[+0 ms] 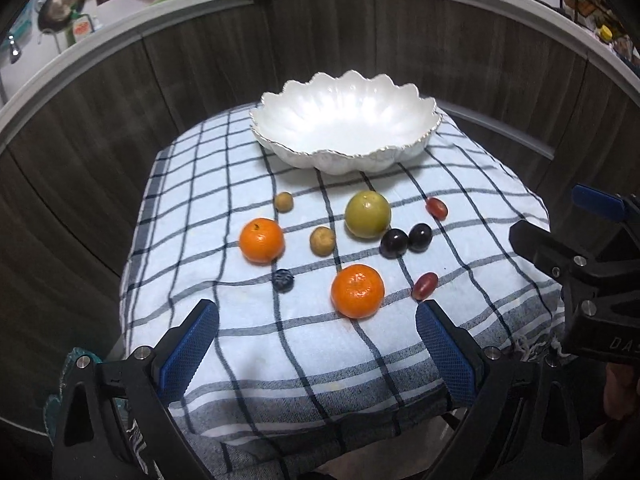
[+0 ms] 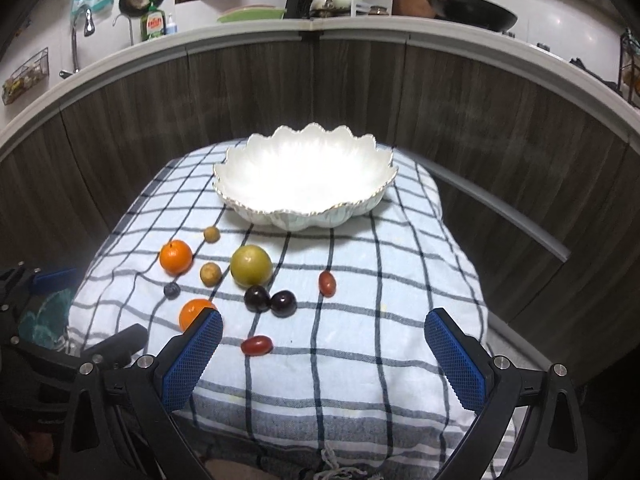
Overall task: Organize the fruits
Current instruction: 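Lower the left tool onto the large mandarin while the right tool approaches the dark plum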
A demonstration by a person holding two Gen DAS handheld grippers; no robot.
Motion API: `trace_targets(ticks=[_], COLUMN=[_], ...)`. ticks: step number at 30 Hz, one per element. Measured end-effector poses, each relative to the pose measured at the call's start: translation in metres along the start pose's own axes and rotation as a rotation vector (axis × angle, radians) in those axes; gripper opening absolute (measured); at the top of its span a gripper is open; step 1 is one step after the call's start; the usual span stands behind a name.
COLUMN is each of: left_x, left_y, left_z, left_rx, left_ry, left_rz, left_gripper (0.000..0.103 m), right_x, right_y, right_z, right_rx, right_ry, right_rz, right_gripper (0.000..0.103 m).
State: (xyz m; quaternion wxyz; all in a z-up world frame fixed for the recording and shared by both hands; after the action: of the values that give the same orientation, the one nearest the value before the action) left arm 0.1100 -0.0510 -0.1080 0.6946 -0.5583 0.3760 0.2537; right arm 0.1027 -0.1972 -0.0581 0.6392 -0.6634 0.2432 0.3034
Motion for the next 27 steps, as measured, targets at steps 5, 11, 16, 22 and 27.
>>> trace_targets(ticks=[5, 11, 16, 22, 27], left_x=[0.02, 0.045, 0.061, 0.072, 0.077], left_y=[0.004, 0.005, 0.006, 0.007, 0.006], left_z=[-0.006, -0.012, -0.014, -0.022, -0.027], left_rx=[0.012, 0.005, -0.005, 0.014, 0.029], left_ry=[0.033, 0.07, 0.089, 0.108, 0.121], left_rz=[0.044, 0.085, 0.111, 0.123, 0.114], left_gripper=[0.094, 0.086, 0.082, 0.076, 0.066], right_x=[0.015, 0.037, 0.053, 0.071, 0.082], right_y=[0.002, 0.001, 0.001, 0.003, 0.005], right_z=[0.001, 0.0, -0.001, -0.001, 0.0], right_rx=[-0.011, -0.022, -0.031, -0.037, -0.038], right_ry=[-0.009, -0.004, -0.005, -0.016, -0.041], right_rz=[0.031, 0.055, 0.074, 0.097, 0.125], right_gripper=[0.102, 0.102, 0.101, 0.094, 0.085])
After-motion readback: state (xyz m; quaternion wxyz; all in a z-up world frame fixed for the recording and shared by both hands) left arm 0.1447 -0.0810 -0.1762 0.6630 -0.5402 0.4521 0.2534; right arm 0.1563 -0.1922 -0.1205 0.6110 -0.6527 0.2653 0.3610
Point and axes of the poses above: each gripper's, at about its wrist camera, not at the fingertips, and x roughly the way its jaws point, z to its left, y to its underside, the point moved 5 cm from there along x, roughly the way its jaws point, and after that the axes turned 1 degree about -y, right-handed, at the moved point
